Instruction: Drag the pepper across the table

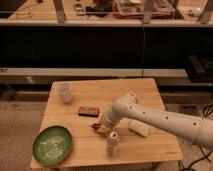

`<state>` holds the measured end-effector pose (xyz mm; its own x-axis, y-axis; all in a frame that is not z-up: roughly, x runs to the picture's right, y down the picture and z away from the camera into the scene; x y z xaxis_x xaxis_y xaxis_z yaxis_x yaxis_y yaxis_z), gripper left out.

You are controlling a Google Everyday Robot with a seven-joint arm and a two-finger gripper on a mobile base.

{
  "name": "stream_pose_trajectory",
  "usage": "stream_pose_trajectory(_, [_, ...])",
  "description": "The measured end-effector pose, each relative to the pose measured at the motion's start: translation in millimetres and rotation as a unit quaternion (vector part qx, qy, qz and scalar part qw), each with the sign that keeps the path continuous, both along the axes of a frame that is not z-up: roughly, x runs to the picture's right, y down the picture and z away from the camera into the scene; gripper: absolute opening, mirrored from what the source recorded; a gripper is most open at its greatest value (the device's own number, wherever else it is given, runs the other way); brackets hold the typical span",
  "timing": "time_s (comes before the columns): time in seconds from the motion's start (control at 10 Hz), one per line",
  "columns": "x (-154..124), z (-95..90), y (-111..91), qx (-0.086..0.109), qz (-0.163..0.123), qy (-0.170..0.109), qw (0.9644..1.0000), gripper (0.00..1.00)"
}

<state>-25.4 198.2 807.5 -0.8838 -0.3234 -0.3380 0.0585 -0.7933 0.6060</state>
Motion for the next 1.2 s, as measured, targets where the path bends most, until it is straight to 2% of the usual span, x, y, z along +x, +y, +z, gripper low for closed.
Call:
stream_pose_trajectory(0.4, [-14, -8.8, 3, 0.011, -0.012, -0.017, 0.9997, 0.31])
stream_pose_trajectory(1.2, [-30, -12.8, 28, 0.028, -0.055, -0.029, 0.9977, 0.31])
